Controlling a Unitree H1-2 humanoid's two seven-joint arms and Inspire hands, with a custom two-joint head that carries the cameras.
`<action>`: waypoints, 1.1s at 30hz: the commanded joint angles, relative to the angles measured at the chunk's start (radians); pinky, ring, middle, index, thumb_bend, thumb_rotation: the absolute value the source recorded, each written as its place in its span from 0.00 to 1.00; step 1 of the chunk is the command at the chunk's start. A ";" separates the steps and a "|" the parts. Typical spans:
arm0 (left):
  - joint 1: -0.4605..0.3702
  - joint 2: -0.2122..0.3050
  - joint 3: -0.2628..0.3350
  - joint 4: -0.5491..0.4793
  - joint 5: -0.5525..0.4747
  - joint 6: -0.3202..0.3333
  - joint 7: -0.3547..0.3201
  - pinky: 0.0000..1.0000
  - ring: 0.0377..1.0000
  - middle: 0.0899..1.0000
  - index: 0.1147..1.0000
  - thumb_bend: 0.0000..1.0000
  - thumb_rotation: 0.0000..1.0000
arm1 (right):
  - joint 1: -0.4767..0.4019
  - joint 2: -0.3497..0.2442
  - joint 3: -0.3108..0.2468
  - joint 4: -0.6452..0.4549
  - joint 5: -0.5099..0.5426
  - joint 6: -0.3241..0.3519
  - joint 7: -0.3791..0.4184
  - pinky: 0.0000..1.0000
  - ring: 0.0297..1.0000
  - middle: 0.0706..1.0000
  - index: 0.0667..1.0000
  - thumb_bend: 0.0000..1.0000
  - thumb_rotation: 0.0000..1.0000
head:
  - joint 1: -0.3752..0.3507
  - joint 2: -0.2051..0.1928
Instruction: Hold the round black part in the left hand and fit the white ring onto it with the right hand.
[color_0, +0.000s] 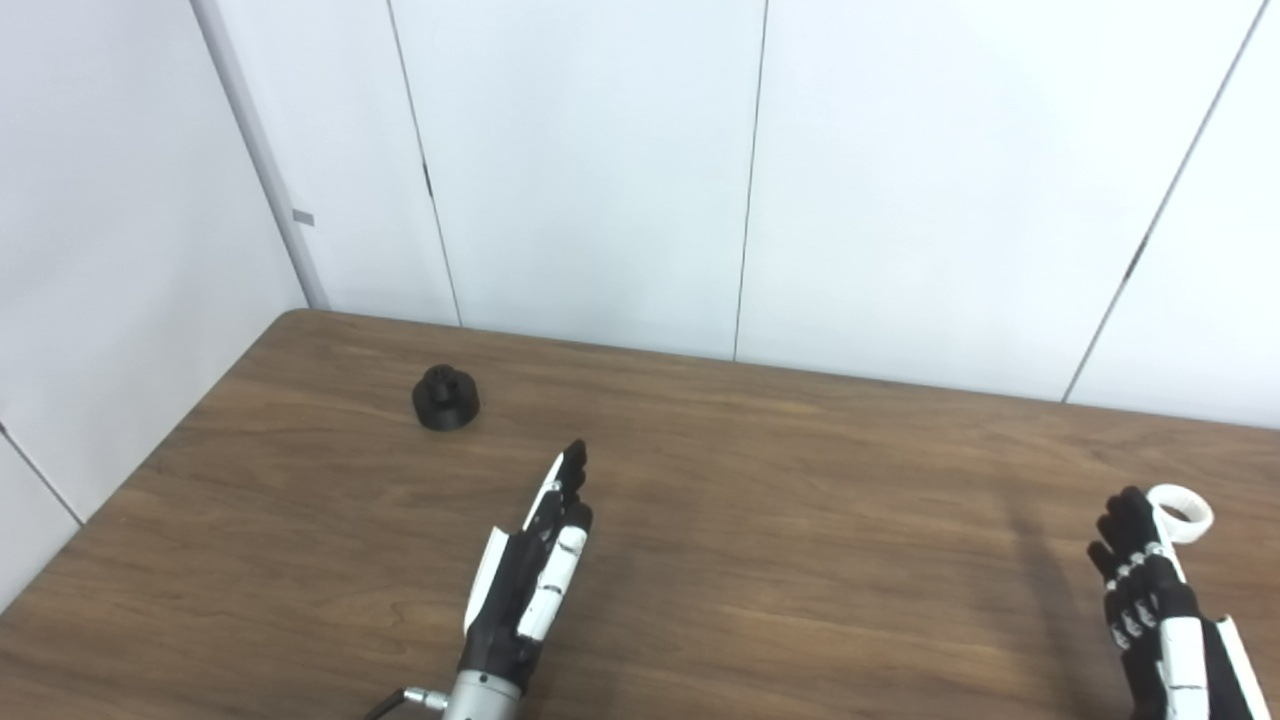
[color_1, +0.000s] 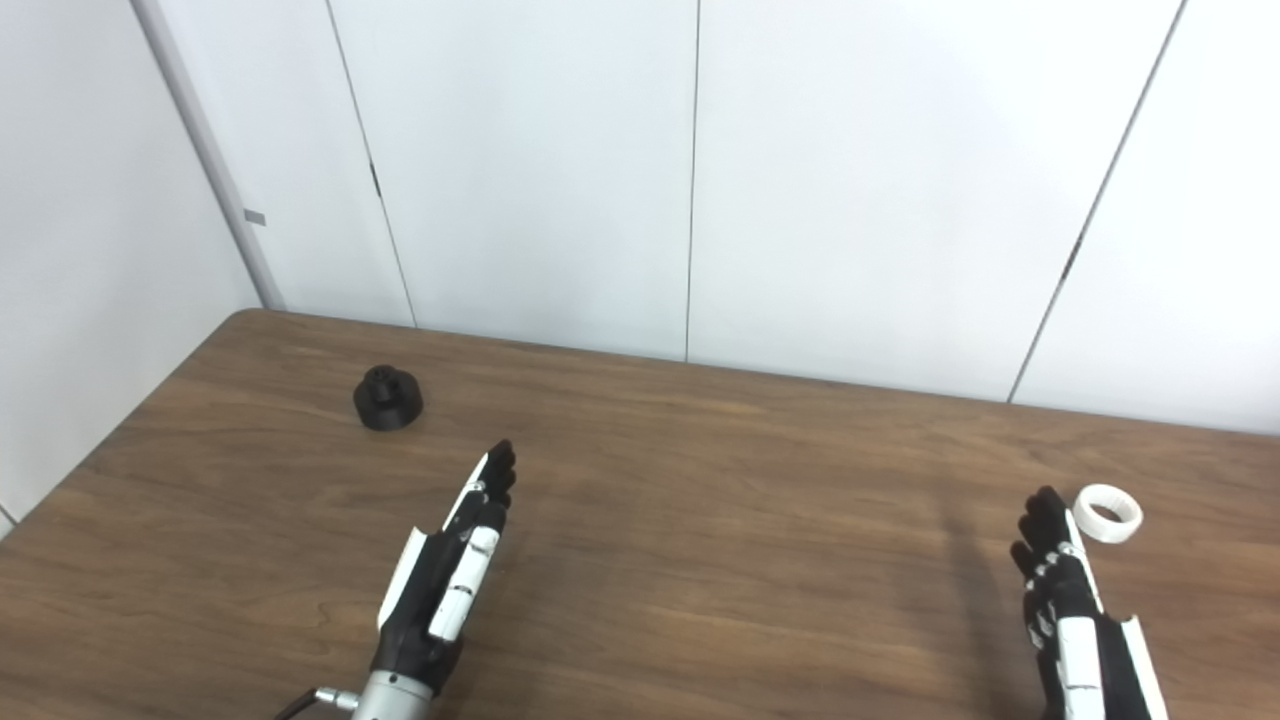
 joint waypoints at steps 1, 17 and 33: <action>0.050 -0.038 -0.025 0.140 0.010 -0.036 0.014 1.00 1.00 1.00 1.00 0.46 0.92 | 0.077 0.006 -0.001 0.144 0.014 -0.024 0.016 1.00 1.00 1.00 1.00 0.42 1.00 | 0.000 0.000; 0.065 -0.019 0.028 -0.015 0.059 0.123 0.049 1.00 1.00 1.00 1.00 0.57 0.54 | 0.086 0.020 -0.007 0.123 0.006 0.004 -0.004 1.00 1.00 1.00 1.00 0.41 1.00 | -0.001 0.008; -0.074 0.164 0.138 -0.244 0.242 0.423 0.050 1.00 1.00 1.00 1.00 0.80 0.34 | 0.086 0.027 -0.007 0.110 -0.004 0.015 -0.009 1.00 1.00 1.00 1.00 0.45 1.00 | -0.003 0.016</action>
